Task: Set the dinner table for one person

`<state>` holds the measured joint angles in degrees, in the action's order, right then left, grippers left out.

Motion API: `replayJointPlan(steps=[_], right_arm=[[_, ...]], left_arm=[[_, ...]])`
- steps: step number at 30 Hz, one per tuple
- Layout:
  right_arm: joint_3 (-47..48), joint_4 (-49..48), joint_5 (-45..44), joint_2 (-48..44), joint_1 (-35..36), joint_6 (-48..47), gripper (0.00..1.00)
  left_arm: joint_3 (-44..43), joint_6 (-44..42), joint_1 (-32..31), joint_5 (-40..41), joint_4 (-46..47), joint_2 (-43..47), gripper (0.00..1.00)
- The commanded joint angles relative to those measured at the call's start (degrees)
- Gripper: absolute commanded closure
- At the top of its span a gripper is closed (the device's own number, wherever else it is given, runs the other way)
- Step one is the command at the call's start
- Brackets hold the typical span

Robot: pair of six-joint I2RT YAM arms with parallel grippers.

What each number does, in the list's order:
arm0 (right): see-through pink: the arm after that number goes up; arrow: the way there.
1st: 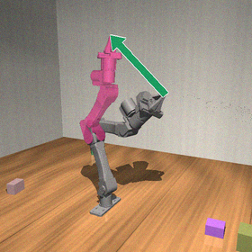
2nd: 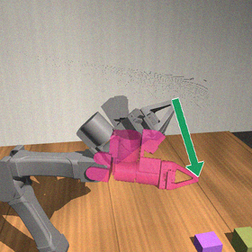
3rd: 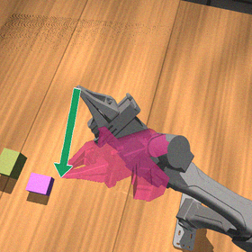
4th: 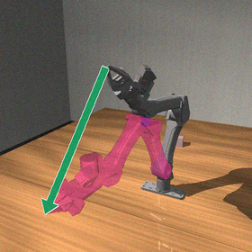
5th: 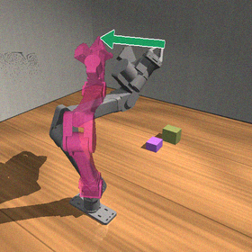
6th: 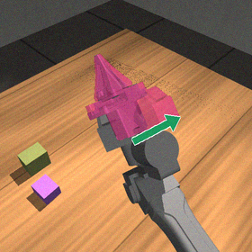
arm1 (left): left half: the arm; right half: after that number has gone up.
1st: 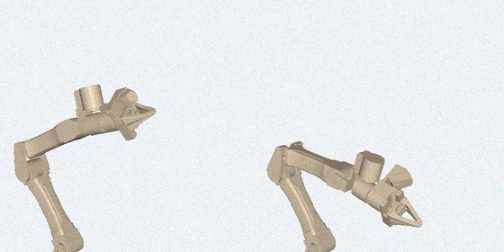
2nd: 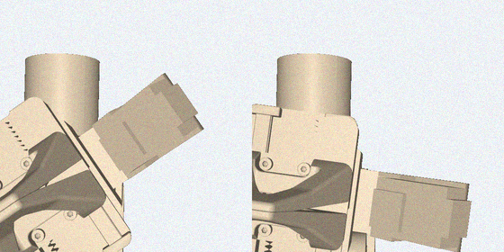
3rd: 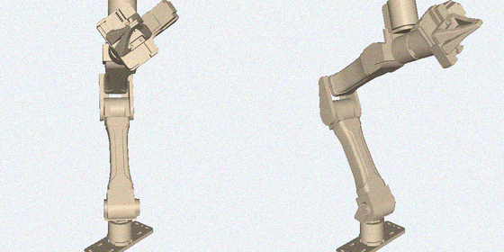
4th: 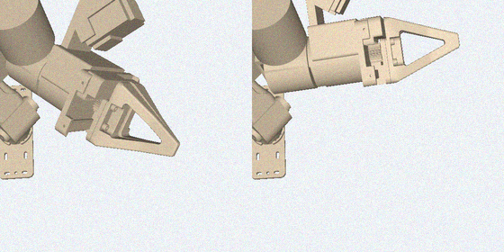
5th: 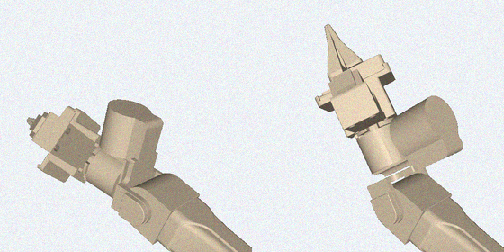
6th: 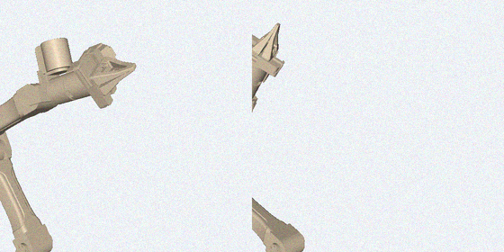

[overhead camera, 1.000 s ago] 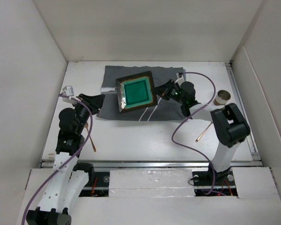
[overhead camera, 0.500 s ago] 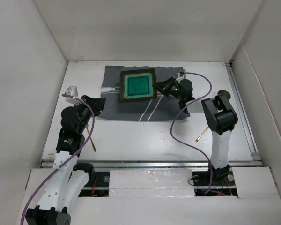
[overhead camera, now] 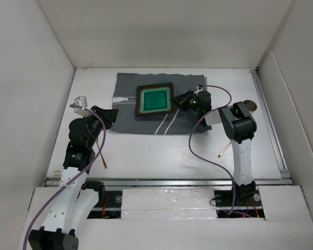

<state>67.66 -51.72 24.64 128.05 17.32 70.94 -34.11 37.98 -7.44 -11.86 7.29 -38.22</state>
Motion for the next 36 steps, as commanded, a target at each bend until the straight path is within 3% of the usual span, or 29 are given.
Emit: replayJointPlan(steps=[1, 6, 8, 9, 13, 16, 21, 23, 30, 32, 33, 34, 35, 36], right_arm=[[4.8, -12.4, 2.7, -2.7, 0.3, 3.0, 1.00], [2.0, -12.5, 2.3, -1.0, 0.3, 3.1, 1.00], [0.5, -12.8, 2.0, -0.8, 0.3, 3.1, 0.85], [0.0, -12.7, 2.0, -1.0, 0.3, 2.9, 0.72], [-0.4, -7.9, 2.6, -3.3, -0.2, -0.6, 0.55], [-1.5, -0.1, 0.9, -7.4, -0.2, -6.1, 0.47], [-2.5, 14.8, -3.6, -14.1, -0.7, -17.5, 0.46], [-4.4, 19.6, -8.4, -18.4, -0.7, -22.6, 0.47], [-8.5, 22.7, -11.1, -26.4, -1.9, -27.3, 0.50], [-9.8, 22.9, -10.6, -29.5, -2.4, -29.0, 0.63], [-11.6, 23.2, -10.5, -31.1, -2.4, -29.7, 0.83], [-12.6, 23.4, -10.8, -34.9, -1.8, -30.3, 0.94], [-13.9, 23.4, -11.1, -37.0, -0.5, -31.5, 1.00], [-16.9, 22.8, -11.3, -39.1, 0.1, -32.3, 1.00]], left_arm=[[0.7, 0.2, -0.3, 0.0, 3.1, -0.3, 0.83], [0.6, 0.2, -0.3, 0.7, 2.9, -0.4, 0.83], [1.1, 0.5, -0.3, 1.0, 3.4, -0.1, 0.83], [0.9, 0.6, -0.3, 1.2, 3.2, -0.5, 0.83], [0.3, 0.6, -0.3, 2.8, 1.6, -1.0, 0.82], [-0.4, 0.8, -0.3, 4.8, -0.5, -1.6, 0.77], [-2.3, 0.3, -0.3, 7.5, -3.8, -2.2, 0.72], [-4.3, -0.6, -0.3, 10.3, -7.1, -2.8, 0.72], [-6.7, -0.8, -0.3, 16.6, -16.7, -5.4, 0.72], [-7.5, -0.1, -0.3, 19.0, -21.0, -6.3, 0.71], [-7.9, 0.8, -0.3, 19.4, -22.7, -7.7, 0.69], [-8.2, 1.0, -0.3, 20.2, -26.2, -8.7, 0.69], [-8.6, 1.2, -0.3, 20.6, -27.9, -9.5, 0.69], [-8.8, 1.7, 0.8, 20.5, -29.7, -11.5, 0.68]])
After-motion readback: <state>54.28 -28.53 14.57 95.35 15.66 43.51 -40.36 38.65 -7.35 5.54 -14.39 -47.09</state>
